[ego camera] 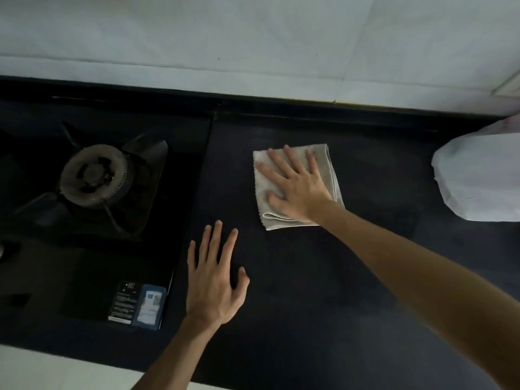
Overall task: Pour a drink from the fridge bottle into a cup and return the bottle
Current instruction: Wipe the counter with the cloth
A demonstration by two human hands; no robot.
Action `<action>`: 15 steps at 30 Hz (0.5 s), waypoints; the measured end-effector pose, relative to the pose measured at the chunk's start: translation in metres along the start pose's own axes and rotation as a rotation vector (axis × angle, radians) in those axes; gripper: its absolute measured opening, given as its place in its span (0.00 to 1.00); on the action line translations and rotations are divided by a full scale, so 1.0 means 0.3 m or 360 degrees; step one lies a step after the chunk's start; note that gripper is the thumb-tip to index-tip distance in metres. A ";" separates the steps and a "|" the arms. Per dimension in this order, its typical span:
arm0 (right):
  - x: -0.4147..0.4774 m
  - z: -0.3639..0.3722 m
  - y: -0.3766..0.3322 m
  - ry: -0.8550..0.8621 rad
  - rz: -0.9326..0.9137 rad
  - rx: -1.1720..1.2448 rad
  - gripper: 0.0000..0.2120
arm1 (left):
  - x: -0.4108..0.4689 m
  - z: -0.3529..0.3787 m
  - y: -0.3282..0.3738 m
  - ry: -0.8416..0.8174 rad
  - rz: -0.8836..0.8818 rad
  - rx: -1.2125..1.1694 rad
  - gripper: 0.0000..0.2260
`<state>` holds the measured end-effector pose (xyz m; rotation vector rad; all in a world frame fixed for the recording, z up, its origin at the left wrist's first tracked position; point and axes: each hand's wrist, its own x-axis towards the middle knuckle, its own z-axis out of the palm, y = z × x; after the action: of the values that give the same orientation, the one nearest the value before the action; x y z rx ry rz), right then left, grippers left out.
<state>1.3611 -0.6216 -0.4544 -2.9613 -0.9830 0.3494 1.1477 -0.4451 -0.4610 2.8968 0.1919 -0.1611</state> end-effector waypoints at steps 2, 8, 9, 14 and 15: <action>-0.054 0.015 -0.046 0.0018 0.0030 0.0015 0.33 | -0.001 0.004 -0.002 -0.0011 -0.0002 0.0006 0.33; -0.548 0.129 -0.252 0.0010 -0.0468 0.0053 0.35 | -0.002 0.000 -0.005 -0.0055 0.0002 0.0002 0.32; -0.511 0.120 -0.221 -0.0042 -0.0521 0.0063 0.35 | -0.003 0.000 -0.004 -0.0064 -0.0001 0.0009 0.32; -0.012 0.008 -0.065 0.0017 -0.0056 0.0088 0.32 | -0.002 -0.004 0.000 -0.0054 -0.0025 0.0030 0.32; 0.038 0.000 -0.053 0.0020 0.0042 0.0073 0.32 | -0.002 -0.004 0.002 -0.0041 -0.0022 0.0028 0.32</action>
<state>1.3605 -0.6022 -0.4558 -2.9340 -0.9226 0.3480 1.1473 -0.4454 -0.4598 2.9096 0.2074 -0.2033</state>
